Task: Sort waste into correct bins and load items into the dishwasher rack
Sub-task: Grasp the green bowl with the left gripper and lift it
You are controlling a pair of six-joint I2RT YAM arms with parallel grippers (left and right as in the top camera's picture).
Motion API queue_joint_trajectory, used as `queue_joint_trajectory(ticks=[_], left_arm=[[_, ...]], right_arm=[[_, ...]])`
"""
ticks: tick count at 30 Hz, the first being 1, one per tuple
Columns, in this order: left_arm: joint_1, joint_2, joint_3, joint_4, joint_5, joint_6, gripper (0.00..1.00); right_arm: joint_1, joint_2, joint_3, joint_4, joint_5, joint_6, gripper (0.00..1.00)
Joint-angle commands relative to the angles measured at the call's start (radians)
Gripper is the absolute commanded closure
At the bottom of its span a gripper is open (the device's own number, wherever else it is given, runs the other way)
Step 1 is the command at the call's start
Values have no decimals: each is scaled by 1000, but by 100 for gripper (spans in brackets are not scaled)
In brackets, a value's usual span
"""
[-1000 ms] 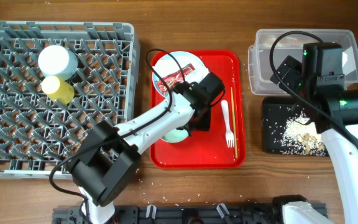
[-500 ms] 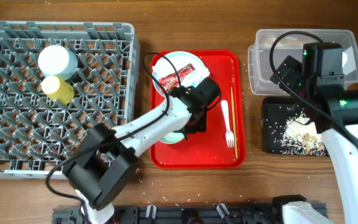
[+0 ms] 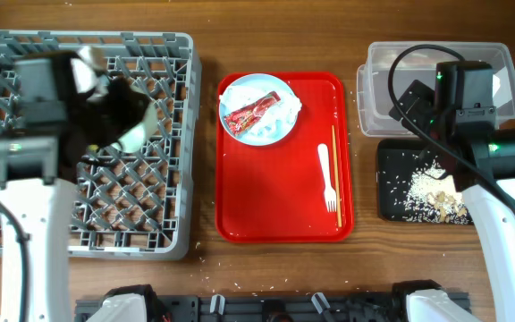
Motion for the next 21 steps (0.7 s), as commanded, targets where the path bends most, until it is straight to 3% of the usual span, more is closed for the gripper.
queue_joint_trajectory(ticks=[1, 7, 12, 19, 21], left_arm=[[253, 82, 11, -1, 412, 141, 96], [572, 266, 11, -66, 880, 411, 96], [696, 435, -51, -69, 1083, 543, 96], [803, 496, -106, -88, 1099, 552, 96], [813, 496, -142, -88, 1098, 625, 96]], right_arm=[[-3, 9, 4, 1, 21, -3, 0], [-3, 9, 4, 1, 21, -3, 0], [-3, 9, 4, 1, 21, -3, 0], [-3, 9, 4, 1, 21, -4, 0], [-3, 9, 4, 1, 21, -4, 0]])
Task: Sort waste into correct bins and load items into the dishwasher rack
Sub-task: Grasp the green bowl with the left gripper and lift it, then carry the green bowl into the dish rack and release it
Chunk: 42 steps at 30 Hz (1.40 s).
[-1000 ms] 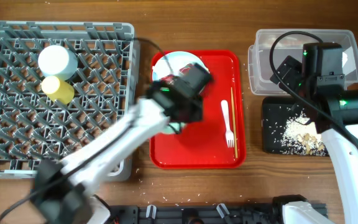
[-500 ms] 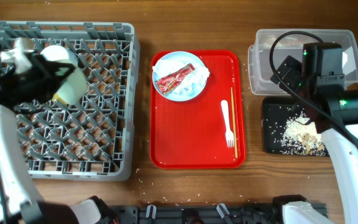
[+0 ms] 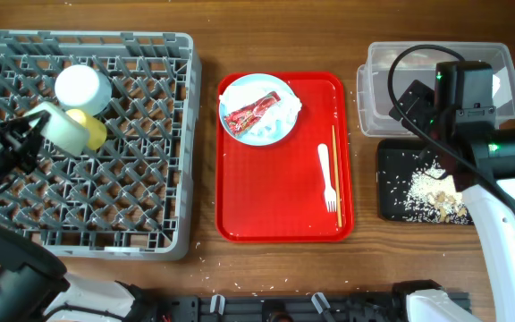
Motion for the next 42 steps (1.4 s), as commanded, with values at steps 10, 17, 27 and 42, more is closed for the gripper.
queue_joint_trajectory(ticks=[10, 17, 27, 42], left_arm=[[79, 3, -129, -3, 10, 107, 96], [125, 3, -162, -4, -39, 107, 94], [71, 3, -165, -97, 105, 206, 96], [127, 3, -164, -55, -169, 227, 79]], right_arm=[[-3, 8, 4, 0, 19, -3, 0], [-3, 8, 4, 0, 19, -3, 0], [-3, 8, 4, 0, 19, -3, 0], [-3, 8, 4, 0, 19, -3, 0]])
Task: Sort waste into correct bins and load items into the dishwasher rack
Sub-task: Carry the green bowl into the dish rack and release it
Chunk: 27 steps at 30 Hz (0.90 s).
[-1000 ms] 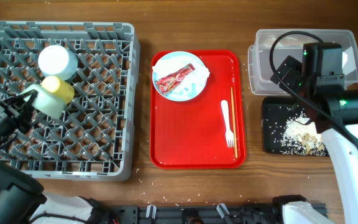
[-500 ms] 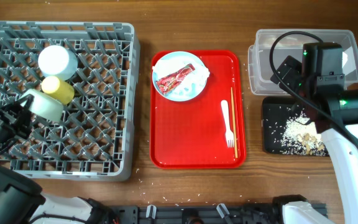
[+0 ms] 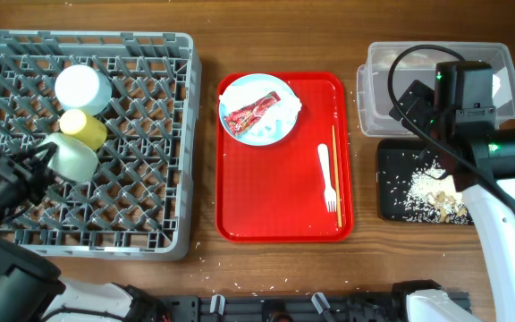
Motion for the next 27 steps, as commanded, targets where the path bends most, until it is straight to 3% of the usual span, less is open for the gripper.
queue_joint_trajectory(ticks=[1, 6, 8, 12, 15, 17, 22, 24, 26, 27], left_arm=[[26, 3, -5, 4, -50, -10, 77], [66, 3, 23, 14, -50, -12, 76], [83, 3, 58, 19, -50, -50, 66], [101, -25, 163, 23, -151, -172, 59], [100, -64, 189, 31, -311, -279, 35], [100, -79, 189, 29, -349, -301, 34], [75, -82, 188, -1, -349, -300, 41], [34, -87, 188, -1, -349, -292, 60], [-42, -96, 188, 3, -412, -290, 93], [-84, -96, 188, 8, -502, -300, 96]], right_arm=[[-3, 8, 4, 1, 17, -4, 0], [-3, 8, 4, 0, 17, -4, 0], [-3, 8, 4, 1, 17, -4, 0], [-3, 8, 4, 1, 17, -4, 0], [-3, 8, 4, 1, 17, -4, 0], [-3, 8, 4, 0, 17, -4, 1], [-3, 8, 4, 1, 17, -4, 0], [-3, 8, 4, 0, 17, -4, 0], [-3, 8, 4, 0, 17, -4, 0], [-3, 8, 4, 0, 17, -4, 0]])
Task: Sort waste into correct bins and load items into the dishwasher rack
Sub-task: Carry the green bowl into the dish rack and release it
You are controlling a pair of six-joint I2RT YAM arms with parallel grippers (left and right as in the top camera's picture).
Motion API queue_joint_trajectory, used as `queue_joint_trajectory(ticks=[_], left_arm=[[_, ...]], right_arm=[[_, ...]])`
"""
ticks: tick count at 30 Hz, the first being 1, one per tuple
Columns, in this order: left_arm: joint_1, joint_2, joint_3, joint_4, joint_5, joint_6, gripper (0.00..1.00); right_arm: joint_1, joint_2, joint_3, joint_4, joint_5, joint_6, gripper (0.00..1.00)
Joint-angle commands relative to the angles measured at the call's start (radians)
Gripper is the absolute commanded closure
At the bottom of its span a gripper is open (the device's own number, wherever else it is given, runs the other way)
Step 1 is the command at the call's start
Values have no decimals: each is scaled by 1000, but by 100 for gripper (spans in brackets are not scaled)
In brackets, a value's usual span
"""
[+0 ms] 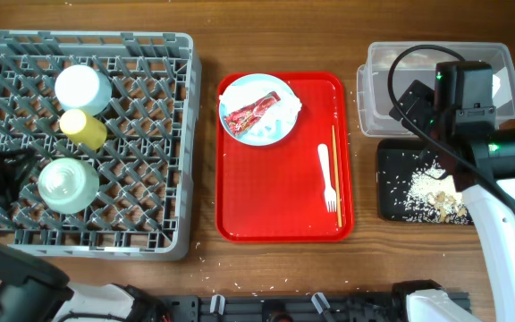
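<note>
The grey dishwasher rack holds a white cup, a yellow cup and a pale green cup, which stands free on the grid. My left gripper is just left of the green cup at the rack's left edge, fingers spread and off it. On the red tray are a plate with a red wrapper and a crumpled napkin, a white fork and a wooden chopstick. My right gripper hangs over the clear bin, fingers hidden.
A black bin with rice and food scraps sits below the clear bin at the right. Rice grains are scattered on the wooden table around the tray and near the front edge.
The green cup went from my left gripper's hold, tilted near the yellow cup, to standing free lower in the rack. The left gripper has let go and drawn back left. The right arm is unchanged.
First my left arm was over the rack's upper left, covering the cups. Then it had pulled to the left edge holding the green cup beside the yellow one, then lower. Now the cup rests in the rack, released. The tray items and right arm never moved.
</note>
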Motion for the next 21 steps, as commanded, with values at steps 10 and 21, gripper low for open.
queue_joint_trajectory(ticks=[10, 21], left_arm=[[-293, -58, 17, 19, -711, -398, 96], [-499, -491, 17, -3, -315, -394, 9]], right_arm=[[-3, 8, 4, 0, 17, -3, 0], [-3, 8, 4, 0, 17, -3, 0]])
